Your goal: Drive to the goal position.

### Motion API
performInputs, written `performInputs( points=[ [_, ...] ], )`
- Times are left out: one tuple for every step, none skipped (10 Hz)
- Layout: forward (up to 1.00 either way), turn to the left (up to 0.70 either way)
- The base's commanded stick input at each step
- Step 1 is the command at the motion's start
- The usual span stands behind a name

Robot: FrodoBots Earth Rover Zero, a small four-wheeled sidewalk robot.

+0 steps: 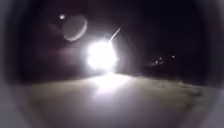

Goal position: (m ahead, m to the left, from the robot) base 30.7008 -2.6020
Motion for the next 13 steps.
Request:
performInputs(
  points=[
    [1.00,0.00],
    [1.00,0.00],
    [1.00,0.00],
    [1.00,0.18],
    [1.00,0.26],
    [1.00,0.13],
    [1.00,0.14],
    [1.00,0.00],
    [1.00,0.00],
    [1.00,0.00],
    [1.00,0.00],
    [1.00,0.00],
    [1.00,0.00]
  ],
)
